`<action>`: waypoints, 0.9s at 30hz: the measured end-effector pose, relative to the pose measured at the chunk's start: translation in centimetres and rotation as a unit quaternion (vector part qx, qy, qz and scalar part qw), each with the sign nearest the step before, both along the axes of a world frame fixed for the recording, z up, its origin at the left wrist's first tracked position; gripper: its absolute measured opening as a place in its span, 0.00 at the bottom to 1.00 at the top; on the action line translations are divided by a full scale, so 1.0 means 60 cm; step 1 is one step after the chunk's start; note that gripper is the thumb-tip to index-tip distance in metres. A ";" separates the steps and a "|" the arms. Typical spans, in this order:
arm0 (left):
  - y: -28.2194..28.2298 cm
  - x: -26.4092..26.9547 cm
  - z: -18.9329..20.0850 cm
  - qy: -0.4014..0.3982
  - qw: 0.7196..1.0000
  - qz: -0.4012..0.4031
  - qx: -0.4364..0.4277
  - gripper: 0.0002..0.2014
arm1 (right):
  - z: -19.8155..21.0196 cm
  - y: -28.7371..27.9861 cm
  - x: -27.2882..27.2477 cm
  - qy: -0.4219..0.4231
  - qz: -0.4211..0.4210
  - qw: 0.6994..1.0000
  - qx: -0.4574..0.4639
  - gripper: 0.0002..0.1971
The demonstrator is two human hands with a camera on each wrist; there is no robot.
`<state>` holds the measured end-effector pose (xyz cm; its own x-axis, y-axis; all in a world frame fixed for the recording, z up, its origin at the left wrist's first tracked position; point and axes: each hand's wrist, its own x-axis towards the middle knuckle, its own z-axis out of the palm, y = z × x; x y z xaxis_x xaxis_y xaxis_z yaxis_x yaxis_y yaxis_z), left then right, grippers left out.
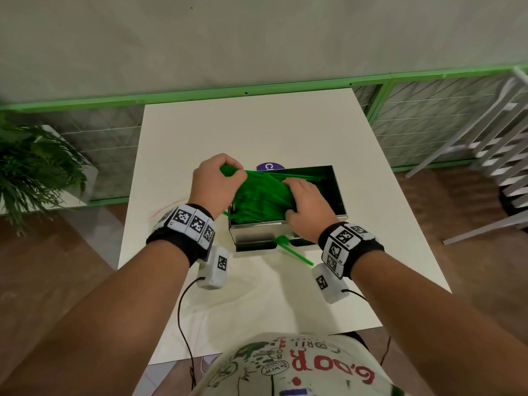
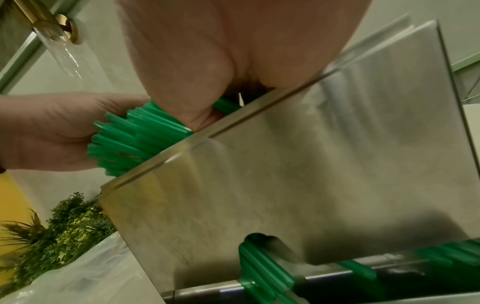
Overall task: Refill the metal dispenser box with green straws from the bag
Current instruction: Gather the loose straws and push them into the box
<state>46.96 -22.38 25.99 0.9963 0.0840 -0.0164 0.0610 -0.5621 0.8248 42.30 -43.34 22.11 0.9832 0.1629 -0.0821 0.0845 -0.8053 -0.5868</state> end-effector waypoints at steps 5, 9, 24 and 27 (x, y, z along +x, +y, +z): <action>0.002 0.004 -0.009 0.037 0.998 -0.038 -0.023 0.03 | -0.004 0.000 0.001 -0.002 -0.017 1.000 -0.009 0.36; -0.019 -0.007 -0.026 0.017 0.994 -0.092 0.054 0.09 | -0.009 0.001 0.003 -0.003 -0.013 1.000 -0.023 0.35; -0.009 -0.015 -0.027 -0.007 0.987 -0.014 0.162 0.26 | -0.008 0.005 0.016 0.064 0.021 0.995 -0.073 0.34; -0.019 -0.024 -0.030 0.019 0.988 -0.054 0.146 0.30 | 0.000 0.000 0.012 0.061 0.031 0.998 -0.002 0.34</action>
<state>45.55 -23.54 24.17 0.9989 -0.0158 -0.0437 0.0150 -0.7807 0.6247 43.04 -43.35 22.13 0.9538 0.2228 -0.2014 0.0626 -0.8034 -0.5922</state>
